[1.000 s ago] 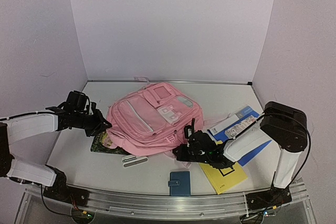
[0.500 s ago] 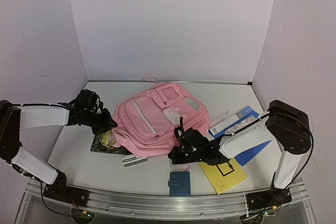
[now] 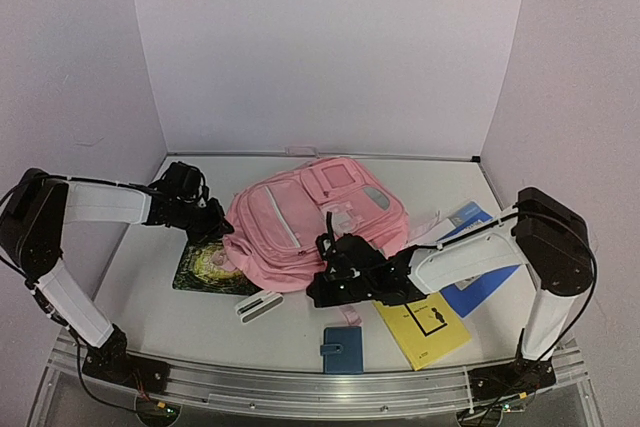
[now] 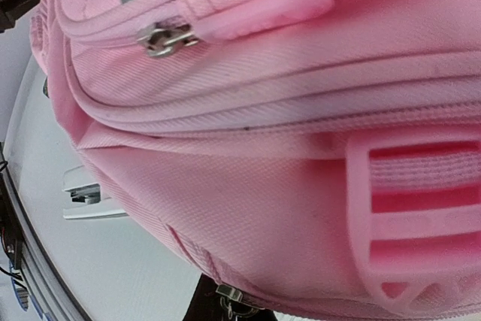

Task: Pack the student bag
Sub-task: Unzip the student bag at the center of the board.

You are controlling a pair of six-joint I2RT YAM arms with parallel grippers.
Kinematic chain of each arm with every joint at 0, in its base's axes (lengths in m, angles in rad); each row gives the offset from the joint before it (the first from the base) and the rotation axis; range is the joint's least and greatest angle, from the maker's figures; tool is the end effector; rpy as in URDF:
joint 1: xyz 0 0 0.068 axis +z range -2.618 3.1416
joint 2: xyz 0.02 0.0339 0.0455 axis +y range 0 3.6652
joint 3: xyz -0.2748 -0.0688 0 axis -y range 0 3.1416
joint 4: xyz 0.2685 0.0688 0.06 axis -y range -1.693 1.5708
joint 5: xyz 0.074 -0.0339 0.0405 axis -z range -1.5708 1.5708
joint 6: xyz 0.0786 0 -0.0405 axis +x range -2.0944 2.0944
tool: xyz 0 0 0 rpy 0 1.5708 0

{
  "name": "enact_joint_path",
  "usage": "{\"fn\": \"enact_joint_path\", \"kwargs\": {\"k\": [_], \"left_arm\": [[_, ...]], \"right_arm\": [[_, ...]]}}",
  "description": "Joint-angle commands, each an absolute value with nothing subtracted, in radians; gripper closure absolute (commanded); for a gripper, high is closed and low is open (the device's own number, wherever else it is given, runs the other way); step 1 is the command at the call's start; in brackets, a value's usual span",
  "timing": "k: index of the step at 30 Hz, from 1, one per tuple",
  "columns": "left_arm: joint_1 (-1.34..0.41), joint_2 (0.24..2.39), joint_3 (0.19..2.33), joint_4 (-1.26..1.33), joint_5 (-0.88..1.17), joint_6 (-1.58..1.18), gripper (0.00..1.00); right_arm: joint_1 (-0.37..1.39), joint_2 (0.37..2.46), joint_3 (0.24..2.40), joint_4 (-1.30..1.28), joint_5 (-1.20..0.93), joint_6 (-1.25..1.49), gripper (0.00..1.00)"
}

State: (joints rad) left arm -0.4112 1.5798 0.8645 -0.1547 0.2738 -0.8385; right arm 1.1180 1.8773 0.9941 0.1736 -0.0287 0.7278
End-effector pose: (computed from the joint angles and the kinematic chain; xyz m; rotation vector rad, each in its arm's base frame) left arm 0.3224 -0.1638 0.1431 -0.4233 2.5684 -0.8463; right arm 0.1885 0.3925 0.1067 -0.4978 2.4345 0.9316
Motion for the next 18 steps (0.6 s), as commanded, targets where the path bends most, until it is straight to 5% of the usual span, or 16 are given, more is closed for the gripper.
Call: {"fn": "enact_joint_path", "kwargs": {"k": [1, 18], "left_arm": [[-0.432, 1.607, 0.975, -0.004, 0.326, -0.814, 1.00], [-0.433, 1.738, 1.116, -0.047, 0.361, -0.708, 1.00]], "right_arm": [[1.157, 1.904, 1.107, 0.219, -0.078, 0.718, 1.00], [1.181, 2.097, 1.383, 0.153, -0.048, 0.723, 1.00]]}}
